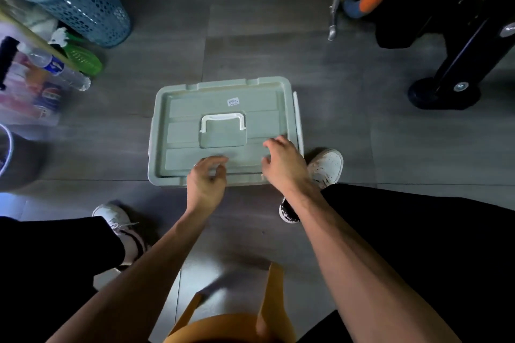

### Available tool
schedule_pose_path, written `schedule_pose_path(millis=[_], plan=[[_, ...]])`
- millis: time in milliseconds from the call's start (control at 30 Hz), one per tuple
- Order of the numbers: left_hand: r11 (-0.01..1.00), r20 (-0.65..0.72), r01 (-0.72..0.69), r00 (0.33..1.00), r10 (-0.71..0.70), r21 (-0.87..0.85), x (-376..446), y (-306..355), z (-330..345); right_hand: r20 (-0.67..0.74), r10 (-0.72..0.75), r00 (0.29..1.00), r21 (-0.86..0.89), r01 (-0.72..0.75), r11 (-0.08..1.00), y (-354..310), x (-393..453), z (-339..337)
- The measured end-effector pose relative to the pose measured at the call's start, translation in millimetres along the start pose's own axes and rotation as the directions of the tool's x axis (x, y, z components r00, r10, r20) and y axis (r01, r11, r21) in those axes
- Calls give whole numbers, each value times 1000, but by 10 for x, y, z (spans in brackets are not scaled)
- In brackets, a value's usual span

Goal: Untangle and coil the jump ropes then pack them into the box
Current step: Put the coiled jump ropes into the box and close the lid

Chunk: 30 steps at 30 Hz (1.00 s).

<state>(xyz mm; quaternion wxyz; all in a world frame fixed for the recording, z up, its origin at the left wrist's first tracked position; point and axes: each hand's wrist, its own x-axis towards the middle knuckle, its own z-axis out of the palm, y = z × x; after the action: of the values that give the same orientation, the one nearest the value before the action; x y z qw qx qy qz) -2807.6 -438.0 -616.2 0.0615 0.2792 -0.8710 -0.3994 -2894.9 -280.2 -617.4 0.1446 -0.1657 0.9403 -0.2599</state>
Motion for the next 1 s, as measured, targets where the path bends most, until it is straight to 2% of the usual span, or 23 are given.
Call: schedule_pose_path(millis=[133,233,267,333,367,433,467,500,567,633,733,767,800,833,900,1000], plan=[[995,-222,101,970,-93,24,168,-476,-385,116,-134,984,-59,141,988,-309,-38,282],[947,-282,321,908,-310,-7,384,-809,-621,190,-178,966,-164,210,964,-506,-50,481],[912,-257,405,877,-406,-57,468,-897,-671,198,-168,966,-202,208,957,-560,-32,504],[807,-95,565,806,-584,-170,644,-1050,-749,205,-142,968,-252,192,948,-668,15,530],[724,16,640,752,-659,-258,731,-1114,-783,211,-116,971,-264,171,949,-720,36,536],[477,237,735,633,-737,-482,835,-1123,-875,238,-54,970,-291,125,949,-815,74,528],[395,293,732,616,-731,-554,864,-1133,-894,255,-32,967,-315,114,942,-847,88,514],[382,290,705,634,-717,-598,885,-1131,-907,269,-20,963,-339,114,934,-870,94,496],[418,219,647,672,-707,-637,911,-1094,-911,292,-18,956,-376,132,917,-895,91,461],[401,207,632,670,-713,-663,938,-1113,-895,312,-14,950,-391,141,910,-911,68,448],[200,441,692,628,-641,-694,922,-1228,-879,339,28,940,-383,111,917,-945,31,472],[169,460,695,617,-638,-699,891,-1275,-865,341,35,940,-384,106,917,-950,29,490],[155,456,687,616,-642,-710,866,-1306,-851,333,39,942,-385,99,917,-954,32,503],[194,383,651,632,-673,-734,845,-1309,-840,322,43,946,-384,89,919,-958,39,510],[359,167,552,688,-706,-753,829,-1245,-838,309,63,949,-378,61,924,-977,46,520],[554,14,488,759,-651,-675,811,-1142,-831,295,79,952,-382,42,923,-1008,48,535]])
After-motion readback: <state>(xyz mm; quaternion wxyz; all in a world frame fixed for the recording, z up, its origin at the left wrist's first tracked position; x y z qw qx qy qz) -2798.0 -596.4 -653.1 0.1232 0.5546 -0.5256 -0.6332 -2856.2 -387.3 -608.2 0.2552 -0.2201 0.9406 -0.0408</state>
